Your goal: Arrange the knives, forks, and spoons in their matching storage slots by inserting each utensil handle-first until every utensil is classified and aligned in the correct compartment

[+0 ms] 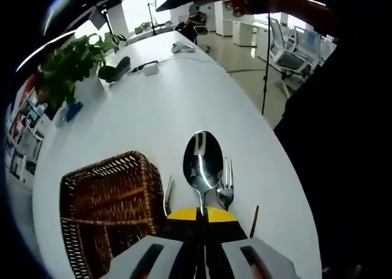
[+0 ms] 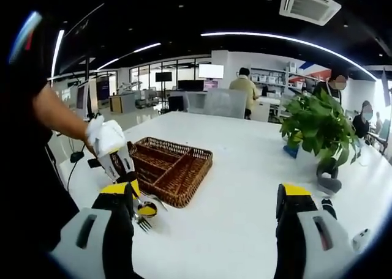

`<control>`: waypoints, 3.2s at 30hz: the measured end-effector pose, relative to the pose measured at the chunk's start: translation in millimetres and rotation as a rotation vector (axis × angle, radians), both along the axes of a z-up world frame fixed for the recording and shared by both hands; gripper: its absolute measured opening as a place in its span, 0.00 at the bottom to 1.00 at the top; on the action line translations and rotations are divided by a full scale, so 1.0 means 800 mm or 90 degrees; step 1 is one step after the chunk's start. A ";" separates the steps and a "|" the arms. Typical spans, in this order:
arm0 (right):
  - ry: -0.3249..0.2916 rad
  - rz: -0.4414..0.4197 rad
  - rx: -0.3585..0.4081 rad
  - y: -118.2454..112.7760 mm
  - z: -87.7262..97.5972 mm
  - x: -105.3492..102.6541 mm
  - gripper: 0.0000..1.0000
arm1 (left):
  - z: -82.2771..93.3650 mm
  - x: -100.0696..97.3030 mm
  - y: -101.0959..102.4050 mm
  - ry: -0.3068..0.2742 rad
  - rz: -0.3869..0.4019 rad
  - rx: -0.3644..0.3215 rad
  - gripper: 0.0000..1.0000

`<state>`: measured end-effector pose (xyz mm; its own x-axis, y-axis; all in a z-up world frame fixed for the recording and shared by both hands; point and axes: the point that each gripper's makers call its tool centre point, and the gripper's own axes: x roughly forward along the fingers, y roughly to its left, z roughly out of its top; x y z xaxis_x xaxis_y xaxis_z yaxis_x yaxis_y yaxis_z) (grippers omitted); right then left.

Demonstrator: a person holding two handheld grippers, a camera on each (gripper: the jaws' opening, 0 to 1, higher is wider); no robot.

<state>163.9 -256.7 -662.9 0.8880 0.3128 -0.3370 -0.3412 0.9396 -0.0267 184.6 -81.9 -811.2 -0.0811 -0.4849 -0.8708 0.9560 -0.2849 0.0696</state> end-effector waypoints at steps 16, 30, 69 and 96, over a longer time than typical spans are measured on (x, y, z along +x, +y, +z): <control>0.042 0.073 0.009 0.042 -0.003 0.021 0.99 | 0.056 0.028 0.037 0.000 0.093 0.004 0.00; 0.036 0.113 0.006 0.072 0.002 0.030 0.99 | 0.094 0.052 0.096 -0.015 0.141 0.053 0.00; 0.055 0.108 0.011 0.072 -0.003 0.031 1.00 | 0.102 0.104 0.121 -0.038 0.169 0.108 0.00; 0.081 0.103 0.028 0.067 -0.022 0.029 1.00 | 0.115 0.226 0.108 -0.100 0.190 0.102 0.00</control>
<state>186.7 -203.5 -680.2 0.7764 0.4648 -0.4257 -0.4859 0.8716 0.0654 365.3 4.6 -718.8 0.1831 -0.3235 -0.9283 0.9800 -0.0151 0.1985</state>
